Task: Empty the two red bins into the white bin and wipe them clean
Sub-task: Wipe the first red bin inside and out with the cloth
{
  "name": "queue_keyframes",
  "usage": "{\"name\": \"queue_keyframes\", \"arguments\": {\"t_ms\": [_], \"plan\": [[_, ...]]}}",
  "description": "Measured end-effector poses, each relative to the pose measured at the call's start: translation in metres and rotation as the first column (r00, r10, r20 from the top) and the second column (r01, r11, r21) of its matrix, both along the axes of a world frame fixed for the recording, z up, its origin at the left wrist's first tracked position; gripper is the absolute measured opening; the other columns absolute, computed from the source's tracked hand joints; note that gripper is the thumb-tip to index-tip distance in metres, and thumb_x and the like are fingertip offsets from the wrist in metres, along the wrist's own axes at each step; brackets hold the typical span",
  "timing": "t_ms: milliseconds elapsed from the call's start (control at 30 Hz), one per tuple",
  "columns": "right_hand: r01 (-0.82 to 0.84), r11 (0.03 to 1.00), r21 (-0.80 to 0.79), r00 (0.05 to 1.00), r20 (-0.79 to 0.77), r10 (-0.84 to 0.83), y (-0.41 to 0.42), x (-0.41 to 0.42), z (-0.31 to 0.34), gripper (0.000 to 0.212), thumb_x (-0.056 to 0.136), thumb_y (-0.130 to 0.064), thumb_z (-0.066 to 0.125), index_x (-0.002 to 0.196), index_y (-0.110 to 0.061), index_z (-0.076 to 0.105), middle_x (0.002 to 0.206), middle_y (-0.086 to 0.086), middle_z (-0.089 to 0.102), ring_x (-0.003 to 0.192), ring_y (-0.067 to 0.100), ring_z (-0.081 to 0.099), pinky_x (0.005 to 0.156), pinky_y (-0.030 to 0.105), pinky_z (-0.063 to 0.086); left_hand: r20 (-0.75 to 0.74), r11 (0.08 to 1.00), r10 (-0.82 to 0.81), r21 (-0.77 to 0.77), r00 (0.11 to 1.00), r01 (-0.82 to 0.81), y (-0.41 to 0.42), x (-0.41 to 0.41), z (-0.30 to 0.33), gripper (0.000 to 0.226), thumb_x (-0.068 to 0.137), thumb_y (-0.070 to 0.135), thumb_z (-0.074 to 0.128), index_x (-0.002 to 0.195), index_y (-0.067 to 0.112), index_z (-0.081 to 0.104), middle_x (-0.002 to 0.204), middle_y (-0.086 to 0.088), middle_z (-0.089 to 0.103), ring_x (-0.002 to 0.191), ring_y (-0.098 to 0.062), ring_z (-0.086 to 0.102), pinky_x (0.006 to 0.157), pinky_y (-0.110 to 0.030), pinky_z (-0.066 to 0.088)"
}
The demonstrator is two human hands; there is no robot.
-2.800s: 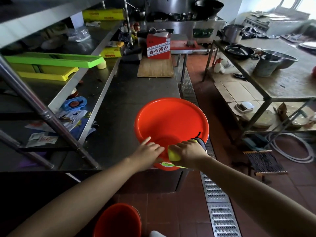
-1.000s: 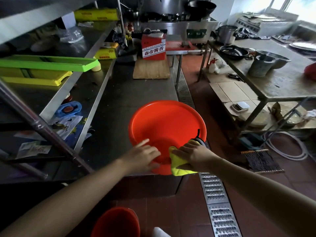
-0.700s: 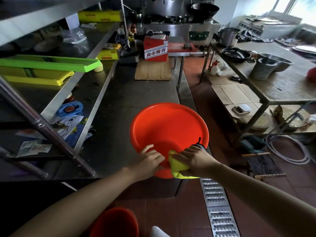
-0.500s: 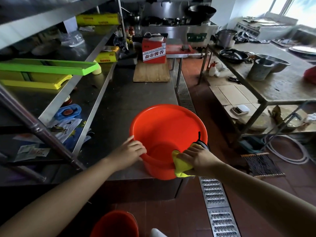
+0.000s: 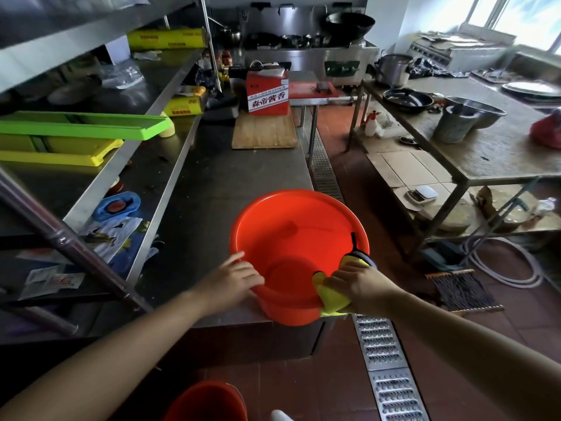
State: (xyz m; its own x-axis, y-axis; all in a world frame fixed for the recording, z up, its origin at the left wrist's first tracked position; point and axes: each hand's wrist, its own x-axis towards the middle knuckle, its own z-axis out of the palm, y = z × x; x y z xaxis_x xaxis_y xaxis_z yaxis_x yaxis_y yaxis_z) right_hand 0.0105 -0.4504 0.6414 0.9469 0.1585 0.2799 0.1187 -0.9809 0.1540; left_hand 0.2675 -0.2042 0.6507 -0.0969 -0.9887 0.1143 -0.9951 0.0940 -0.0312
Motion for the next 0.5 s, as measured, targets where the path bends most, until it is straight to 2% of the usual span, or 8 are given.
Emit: {"name": "queue_keyframes", "arguments": {"t_ms": [67, 167, 233, 267, 367, 500], "plan": [[-0.006, 1.000, -0.002, 1.000, 0.028, 0.006, 0.001, 0.004, -0.002, 0.060, 0.087, -0.072, 0.055, 0.117, -0.021, 0.066, 0.081, -0.005, 0.064, 0.071, 0.023, 0.064, 0.074, 0.034, 0.051, 0.055, 0.997, 0.045, 0.058, 0.997, -0.049, 0.000, 0.021, 0.009, 0.032, 0.088, 0.022, 0.068, 0.119, 0.026, 0.065, 0.122, 0.007, 0.065, 0.125, -0.015, 0.054, 0.119, -0.052, 0.020], [0.022, 1.000, -0.012, 0.997, 0.068, -0.021, 0.011, 0.014, -0.003, 0.059, 0.085, -0.073, 0.054, 0.112, -0.022, 0.067, 0.074, -0.005, 0.062, 0.065, 0.022, 0.063, 0.070, 0.034, 0.051, 0.120, 0.978, 0.033, 0.200, 0.992, -0.056, -0.011, 0.011, 0.014, 0.037, 0.095, 0.044, 0.052, 0.129, 0.030, 0.055, 0.131, 0.011, 0.058, 0.131, -0.011, 0.046, 0.121, -0.054, 0.004], [0.048, 0.999, -0.026, 0.996, 0.071, -0.046, 0.019, 0.020, -0.003, 0.059, 0.081, -0.072, 0.060, 0.112, -0.022, 0.068, 0.075, -0.005, 0.064, 0.067, 0.022, 0.065, 0.070, 0.033, 0.052, 0.125, 0.967, 0.001, 0.252, 0.992, -0.033, -0.021, -0.020, 0.008, 0.054, 0.092, 0.058, 0.043, 0.134, 0.025, 0.050, 0.130, 0.008, 0.059, 0.127, -0.013, 0.049, 0.120, -0.053, 0.008], [0.063, 0.998, -0.031, 0.996, 0.063, -0.061, 0.024, 0.023, -0.004, 0.060, 0.080, -0.071, 0.062, 0.112, -0.022, 0.069, 0.077, -0.005, 0.065, 0.069, 0.022, 0.067, 0.070, 0.033, 0.053, 0.098, 0.966, 0.010, 0.255, 0.995, -0.035, -0.026, -0.037, 0.003, 0.056, 0.092, 0.059, 0.043, 0.134, 0.022, 0.049, 0.127, 0.005, 0.060, 0.124, -0.015, 0.052, 0.120, -0.050, 0.010], [0.121, 0.992, -0.039, 0.992, 0.048, -0.119, 0.040, 0.032, -0.011, 0.059, 0.083, -0.071, 0.058, 0.112, -0.021, 0.070, 0.081, -0.005, 0.067, 0.074, 0.021, 0.069, 0.071, 0.035, 0.051, -0.020, 0.979, 0.084, 0.189, 0.996, -0.079, -0.038, -0.070, -0.007, 0.041, 0.095, 0.045, 0.051, 0.127, 0.017, 0.051, 0.117, 0.000, 0.062, 0.115, -0.020, 0.056, 0.121, -0.040, 0.013], [0.061, 0.998, 0.015, 0.996, 0.064, -0.062, 0.019, 0.020, -0.007, 0.063, 0.081, -0.070, 0.064, 0.116, -0.018, 0.069, 0.086, -0.003, 0.068, 0.079, 0.023, 0.068, 0.078, 0.034, 0.053, -0.013, 0.998, 0.025, 0.054, 1.000, -0.024, -0.018, -0.035, -0.005, 0.032, 0.092, 0.047, 0.055, 0.113, 0.024, 0.065, 0.102, 0.008, 0.070, 0.104, -0.013, 0.064, 0.118, -0.047, 0.024]]}}
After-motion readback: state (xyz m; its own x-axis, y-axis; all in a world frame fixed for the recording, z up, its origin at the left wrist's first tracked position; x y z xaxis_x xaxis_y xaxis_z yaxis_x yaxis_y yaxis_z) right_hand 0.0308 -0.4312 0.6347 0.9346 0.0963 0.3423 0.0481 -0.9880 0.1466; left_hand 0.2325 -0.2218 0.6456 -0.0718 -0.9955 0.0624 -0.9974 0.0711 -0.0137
